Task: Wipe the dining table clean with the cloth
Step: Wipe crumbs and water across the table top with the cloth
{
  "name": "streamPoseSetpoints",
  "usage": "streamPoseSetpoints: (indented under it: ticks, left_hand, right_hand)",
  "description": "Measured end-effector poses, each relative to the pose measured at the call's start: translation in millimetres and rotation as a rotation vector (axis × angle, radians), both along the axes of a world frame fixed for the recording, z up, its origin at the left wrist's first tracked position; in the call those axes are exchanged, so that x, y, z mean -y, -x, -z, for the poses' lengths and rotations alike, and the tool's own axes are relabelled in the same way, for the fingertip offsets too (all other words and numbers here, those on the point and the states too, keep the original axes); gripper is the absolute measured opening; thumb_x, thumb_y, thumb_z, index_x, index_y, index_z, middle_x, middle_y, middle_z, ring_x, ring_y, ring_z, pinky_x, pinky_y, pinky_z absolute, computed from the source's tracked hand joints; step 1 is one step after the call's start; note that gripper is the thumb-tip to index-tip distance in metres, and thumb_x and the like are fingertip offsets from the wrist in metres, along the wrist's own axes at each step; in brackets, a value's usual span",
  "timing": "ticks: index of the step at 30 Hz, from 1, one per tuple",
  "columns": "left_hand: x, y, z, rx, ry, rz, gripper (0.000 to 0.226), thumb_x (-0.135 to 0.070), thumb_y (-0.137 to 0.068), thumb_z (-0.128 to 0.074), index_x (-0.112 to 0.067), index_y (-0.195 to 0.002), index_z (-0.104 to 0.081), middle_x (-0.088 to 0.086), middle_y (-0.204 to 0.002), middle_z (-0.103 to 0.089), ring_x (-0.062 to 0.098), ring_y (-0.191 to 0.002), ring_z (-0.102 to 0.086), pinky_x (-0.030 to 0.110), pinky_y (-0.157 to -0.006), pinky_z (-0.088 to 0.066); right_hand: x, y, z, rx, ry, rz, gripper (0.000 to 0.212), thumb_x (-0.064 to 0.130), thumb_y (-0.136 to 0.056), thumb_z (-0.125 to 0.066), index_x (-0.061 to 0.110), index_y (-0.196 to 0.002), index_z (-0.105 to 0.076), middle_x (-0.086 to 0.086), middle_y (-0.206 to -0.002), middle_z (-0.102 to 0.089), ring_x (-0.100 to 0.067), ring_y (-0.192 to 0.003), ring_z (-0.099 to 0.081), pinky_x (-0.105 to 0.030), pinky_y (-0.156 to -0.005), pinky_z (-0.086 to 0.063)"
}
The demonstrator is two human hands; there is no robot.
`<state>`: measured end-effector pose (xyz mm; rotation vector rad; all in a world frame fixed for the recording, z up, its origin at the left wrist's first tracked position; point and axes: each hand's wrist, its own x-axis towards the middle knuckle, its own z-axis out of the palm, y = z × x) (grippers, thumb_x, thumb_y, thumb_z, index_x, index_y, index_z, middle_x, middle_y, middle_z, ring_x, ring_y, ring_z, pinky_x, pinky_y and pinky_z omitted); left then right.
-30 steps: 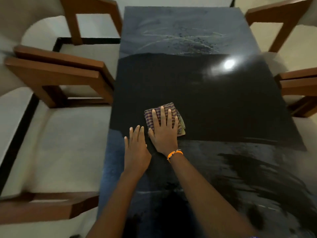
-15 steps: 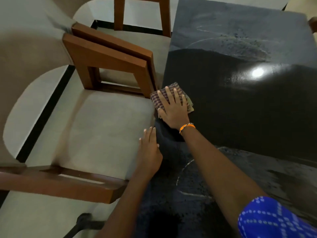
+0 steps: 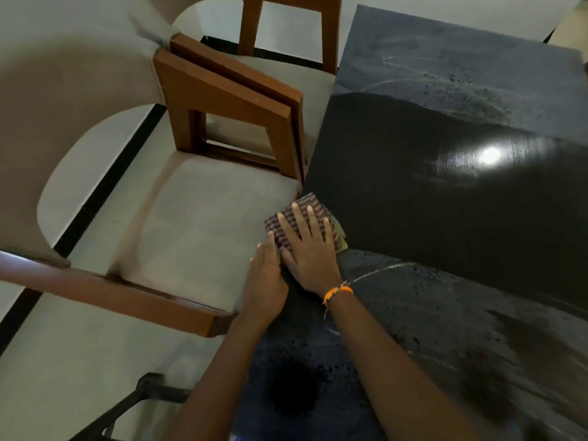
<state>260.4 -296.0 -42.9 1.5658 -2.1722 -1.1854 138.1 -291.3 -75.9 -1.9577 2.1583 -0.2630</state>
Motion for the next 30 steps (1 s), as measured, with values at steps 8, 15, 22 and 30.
streamPoseSetpoints:
  ticks: [8,15,22,30]
  left_hand:
    - [-35.4,8.7,-10.4,0.049,-0.019,0.065,0.065,0.002,-0.092,-0.037,-0.010,-0.148,-0.008,0.011,-0.155,-0.017,0.025,-0.141,-0.022,0.041,-0.115,-0.024]
    - [-34.1,8.6,-7.5,0.050,-0.039,0.023,0.062,-0.001,-0.094,-0.036,-0.009,-0.148,-0.006,0.008,-0.156,-0.011,0.025,-0.141,-0.021,0.035,-0.115,-0.024]
    - [-30.4,-1.9,-10.2,-0.114,-0.105,-0.009,0.058,0.002,-0.094,-0.036,-0.010,-0.147,-0.014,0.009,-0.153,-0.023,0.020,-0.141,-0.023,0.022,-0.112,-0.015]
    - [-28.9,-27.5,-11.2,-0.179,-0.120,-0.075,0.057,-0.003,-0.094,-0.038,-0.010,-0.147,-0.018,0.011,-0.146,-0.039,0.024,-0.131,-0.041,0.033,-0.109,-0.033]
  right_hand:
    - [-62.1,42.8,-5.0,-0.082,-0.005,0.119,0.063,0.043,-0.090,-0.033,0.031,-0.149,-0.014,-0.002,-0.159,-0.009,-0.026,-0.147,-0.005,-0.047,-0.118,-0.004]
    - [-119.4,126.2,-5.9,-0.156,-0.069,0.488,0.068,0.051,-0.085,-0.014,0.027,-0.148,-0.021,-0.006,-0.158,-0.016,-0.030,-0.145,-0.016,-0.049,-0.115,-0.013]
    - [-109.7,95.1,-0.2,-0.093,-0.069,0.816,0.064,0.040,-0.091,-0.038,0.023,-0.149,-0.017,-0.014,-0.158,-0.012,-0.037,-0.145,-0.010,-0.059,-0.114,-0.009]
    - [-50.6,-44.4,-7.0,-0.043,-0.013,0.222,0.062,0.043,-0.088,-0.030,0.023,-0.147,-0.028,-0.013,-0.155,-0.023,-0.038,-0.143,-0.018,-0.061,-0.112,-0.013]
